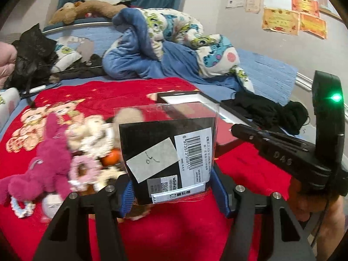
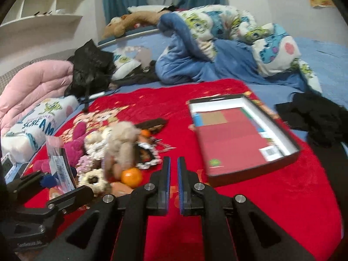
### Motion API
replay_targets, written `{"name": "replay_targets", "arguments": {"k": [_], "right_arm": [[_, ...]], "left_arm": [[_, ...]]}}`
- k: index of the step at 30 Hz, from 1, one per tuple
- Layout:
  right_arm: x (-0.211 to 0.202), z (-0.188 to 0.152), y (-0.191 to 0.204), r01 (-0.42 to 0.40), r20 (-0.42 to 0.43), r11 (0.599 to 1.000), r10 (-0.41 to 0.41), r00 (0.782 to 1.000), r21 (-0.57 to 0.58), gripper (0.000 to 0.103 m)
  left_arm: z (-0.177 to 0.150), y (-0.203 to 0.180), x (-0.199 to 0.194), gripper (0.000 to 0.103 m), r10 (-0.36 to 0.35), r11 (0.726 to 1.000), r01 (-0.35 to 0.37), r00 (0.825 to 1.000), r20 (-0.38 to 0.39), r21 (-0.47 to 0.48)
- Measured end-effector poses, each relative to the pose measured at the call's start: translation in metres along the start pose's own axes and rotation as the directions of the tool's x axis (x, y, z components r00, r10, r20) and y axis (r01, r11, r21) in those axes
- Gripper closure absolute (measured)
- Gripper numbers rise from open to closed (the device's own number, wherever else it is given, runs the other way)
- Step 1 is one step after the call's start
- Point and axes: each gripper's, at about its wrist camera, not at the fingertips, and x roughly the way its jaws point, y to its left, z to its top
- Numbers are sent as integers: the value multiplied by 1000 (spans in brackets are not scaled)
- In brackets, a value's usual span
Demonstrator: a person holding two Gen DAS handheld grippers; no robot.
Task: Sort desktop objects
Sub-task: 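Carry both held packets toward the open red-lined box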
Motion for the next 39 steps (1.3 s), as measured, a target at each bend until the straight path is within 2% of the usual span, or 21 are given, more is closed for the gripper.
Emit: {"name": "replay_targets", "arguments": {"k": [5,10,16,21,23,27,32,35,39], "right_arm": [[-25,-3,-45,39,14,998,-40,999,55,96],[-28,-13,-58,27,-2,997,-26,1000,78,96],[-3,-13,-22,-78,-21,996,78,997,38,94],[25,-10,25,-155,-56,988,153,987,-23,93],[36,-11,41,-187,-74,982,184,980,-40,93],[51,-12,72,-245,-98,967,238,966,-68,93],[69,-11,99,-257,-111,962,247,963,-87,92],[80,-13,105,-250,-125,965,239,963,-80,80],[94,-15,103,-246,-143,967,236,961,-59,78]], "left_arm": [[4,-22,3,40,-13,999,12,1000,9,34],[-1,-2,-21,40,79,996,-81,996,46,40],[-1,44,-46,40,212,977,-214,972,101,5],[-7,76,-66,40,260,966,-257,957,129,-39],[-11,88,-71,40,264,964,-258,956,126,-57],[-21,111,-70,40,242,966,-232,966,89,-110],[-32,123,-61,40,273,959,-268,961,48,-96],[-33,128,-58,40,248,965,-243,968,32,-102],[-36,133,-51,40,191,971,-189,982,-3,-144]]}}
